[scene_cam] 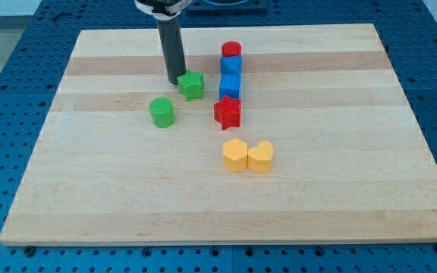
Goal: Slide green star closer to the red star
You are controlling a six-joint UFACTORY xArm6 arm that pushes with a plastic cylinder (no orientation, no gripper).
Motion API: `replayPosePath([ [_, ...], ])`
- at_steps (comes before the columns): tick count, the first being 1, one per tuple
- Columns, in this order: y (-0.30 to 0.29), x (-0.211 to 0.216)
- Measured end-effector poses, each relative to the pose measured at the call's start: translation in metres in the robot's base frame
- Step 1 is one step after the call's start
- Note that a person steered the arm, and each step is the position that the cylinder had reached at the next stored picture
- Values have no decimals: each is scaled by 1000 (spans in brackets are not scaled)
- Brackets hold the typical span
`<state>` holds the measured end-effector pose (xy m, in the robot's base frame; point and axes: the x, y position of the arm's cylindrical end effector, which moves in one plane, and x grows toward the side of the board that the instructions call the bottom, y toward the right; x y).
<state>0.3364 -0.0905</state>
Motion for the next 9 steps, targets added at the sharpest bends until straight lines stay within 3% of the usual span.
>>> replayPosePath([
  [1,0,6],
  [2,1,-37],
  [4,9,-36],
  [6,27,18],
  [9,31,48],
])
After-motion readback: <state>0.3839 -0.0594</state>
